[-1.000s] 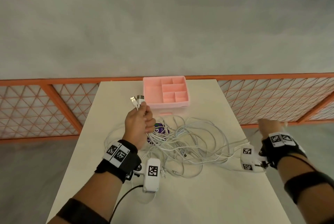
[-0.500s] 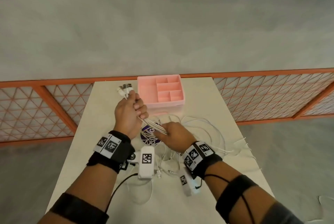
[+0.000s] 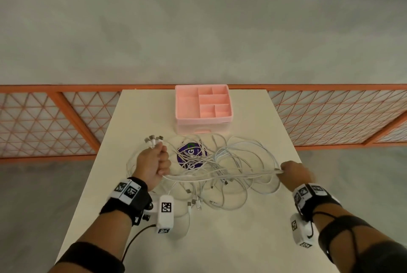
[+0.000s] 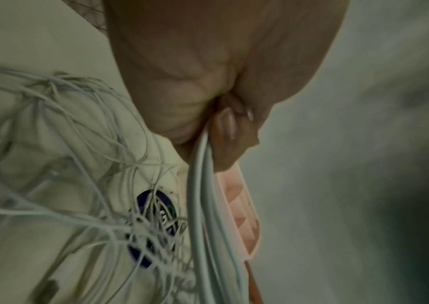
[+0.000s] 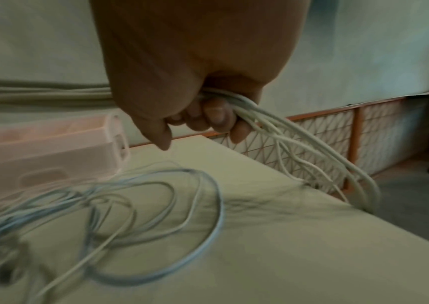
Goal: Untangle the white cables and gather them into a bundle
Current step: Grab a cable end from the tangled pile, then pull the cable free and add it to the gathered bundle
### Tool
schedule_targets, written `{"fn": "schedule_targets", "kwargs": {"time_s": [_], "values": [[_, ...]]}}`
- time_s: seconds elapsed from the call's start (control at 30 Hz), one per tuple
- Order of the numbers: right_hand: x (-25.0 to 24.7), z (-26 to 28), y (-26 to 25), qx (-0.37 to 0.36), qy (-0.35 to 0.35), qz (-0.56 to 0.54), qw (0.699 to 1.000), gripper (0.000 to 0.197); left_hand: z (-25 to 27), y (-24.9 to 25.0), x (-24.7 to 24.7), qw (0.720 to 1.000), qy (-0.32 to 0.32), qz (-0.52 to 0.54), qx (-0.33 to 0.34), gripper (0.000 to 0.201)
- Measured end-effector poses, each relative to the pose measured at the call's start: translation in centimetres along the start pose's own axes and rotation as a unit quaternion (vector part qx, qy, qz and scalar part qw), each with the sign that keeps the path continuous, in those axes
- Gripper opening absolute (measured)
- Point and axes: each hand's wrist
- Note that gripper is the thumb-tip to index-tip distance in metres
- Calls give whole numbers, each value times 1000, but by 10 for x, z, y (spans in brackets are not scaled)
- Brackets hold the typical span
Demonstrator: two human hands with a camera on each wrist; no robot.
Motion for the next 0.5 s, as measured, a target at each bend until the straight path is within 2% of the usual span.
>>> {"fn": "schedule_targets", "kwargs": {"time_s": [0.1, 0.17, 0.23, 0.27, 0.37, 0.43, 0.5], "values": [[2, -12, 25, 64, 9, 19, 998, 11, 8, -21, 3, 996, -34, -70, -32, 34], [11, -15, 36, 81, 9, 42, 996, 12, 13, -31, 5, 992, -44, -107, -47, 33], [33, -14, 43, 81, -25, 59, 995, 16, 17, -38, 5, 987, -44, -145, -58, 32], [55, -15, 46, 79, -56, 62, 993, 21, 18, -42, 4, 984, -42, -161, -59, 32], [102, -5, 46, 58, -144, 67, 986, 54, 21, -51, 2, 978, -39, -197, -47, 31], [104, 1, 43, 30, -183, 78, 980, 66, 20, -54, 2, 978, -33, -206, -26, 30], [85, 2, 38, -9, -233, 70, 970, 85, 16, -55, 2, 980, -18, -198, 3, 30]]}}
Point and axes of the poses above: each hand's wrist, its own z-axis away from the middle knuckle, its own x-axis out of the palm, y = z × x, and after that the axes turned 15 degrees about z, right-handed
